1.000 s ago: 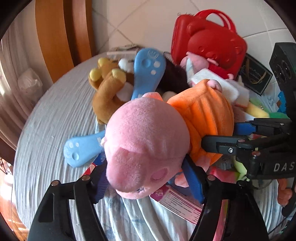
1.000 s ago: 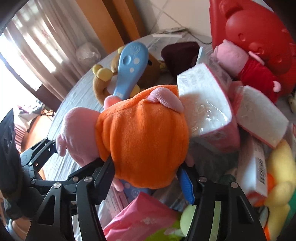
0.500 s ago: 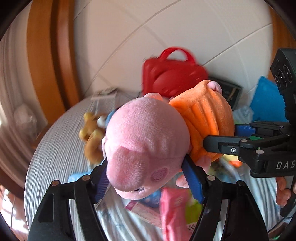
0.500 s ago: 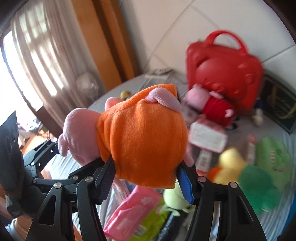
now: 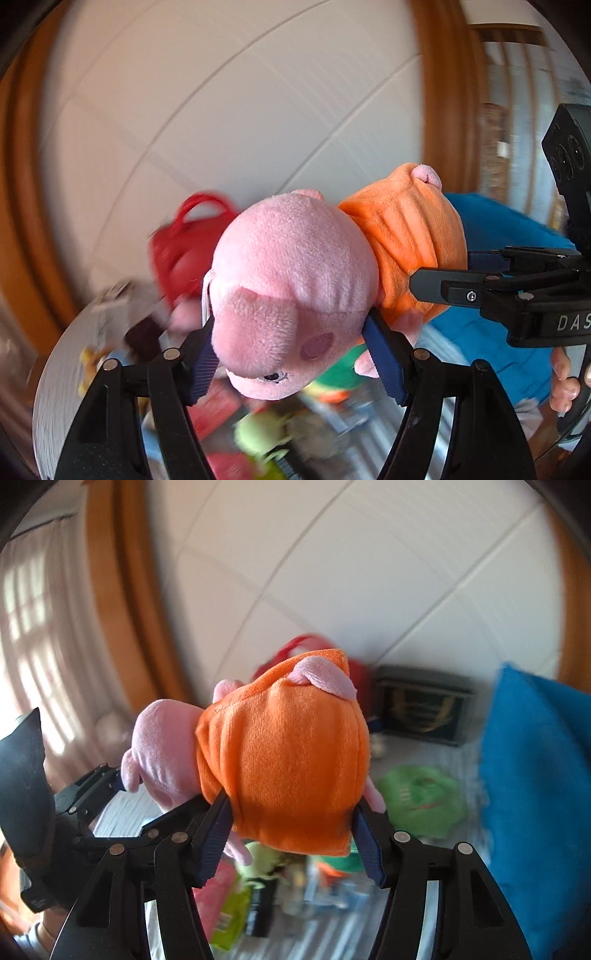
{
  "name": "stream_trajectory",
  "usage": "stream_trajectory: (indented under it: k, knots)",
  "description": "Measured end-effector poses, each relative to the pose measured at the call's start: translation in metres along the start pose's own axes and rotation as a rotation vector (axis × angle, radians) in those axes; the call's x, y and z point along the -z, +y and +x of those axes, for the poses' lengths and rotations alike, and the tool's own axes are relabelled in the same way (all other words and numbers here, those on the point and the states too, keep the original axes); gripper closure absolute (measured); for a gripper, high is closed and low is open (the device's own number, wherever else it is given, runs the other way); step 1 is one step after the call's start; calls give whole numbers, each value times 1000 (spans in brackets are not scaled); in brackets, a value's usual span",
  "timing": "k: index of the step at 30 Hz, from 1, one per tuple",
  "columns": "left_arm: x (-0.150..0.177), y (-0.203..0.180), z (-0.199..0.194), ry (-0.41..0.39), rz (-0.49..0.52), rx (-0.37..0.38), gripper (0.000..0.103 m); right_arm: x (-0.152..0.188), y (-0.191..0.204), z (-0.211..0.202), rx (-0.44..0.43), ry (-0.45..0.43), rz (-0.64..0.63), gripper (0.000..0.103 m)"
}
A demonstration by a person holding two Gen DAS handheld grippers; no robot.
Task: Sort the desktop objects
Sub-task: 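Carry both pig plushes into the crate and open both grippers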
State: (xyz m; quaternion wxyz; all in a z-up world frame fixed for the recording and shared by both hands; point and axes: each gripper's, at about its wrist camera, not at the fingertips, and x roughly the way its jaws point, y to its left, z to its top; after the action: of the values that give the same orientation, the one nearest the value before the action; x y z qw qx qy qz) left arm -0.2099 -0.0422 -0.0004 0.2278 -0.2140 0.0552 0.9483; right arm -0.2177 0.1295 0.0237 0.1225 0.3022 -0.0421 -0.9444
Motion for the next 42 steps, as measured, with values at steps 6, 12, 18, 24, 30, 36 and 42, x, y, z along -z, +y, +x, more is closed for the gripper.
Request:
stream_trajectory:
  k: [6, 12, 18, 24, 30, 36, 42]
  knots:
    - [-54, -86, 2, -77, 126, 184, 31, -8, -58, -87, 177, -102, 99, 42]
    - [-96, -188, 13, -86, 219, 380, 31, -5, -122, -170, 362, -153, 205, 42]
    - [-119, -281, 44, -5, 290, 497, 31, 11, -193, -228, 464, -144, 323, 42]
    - [-127, -356, 89, 137, 348, 536, 31, 36, -270, -254, 486, -85, 450, 42]
    - [-127, -408, 134, 277, 370, 521, 31, 58, -330, -256, 445, -22, 551, 42]
    - [-112, -434, 169, 386, 358, 460, 27, 68, -370, -246, 419, 29, 591, 40]
    - [-105, -443, 176, 432, 371, 398, 27, 70, -398, -235, 427, 69, 575, 40]
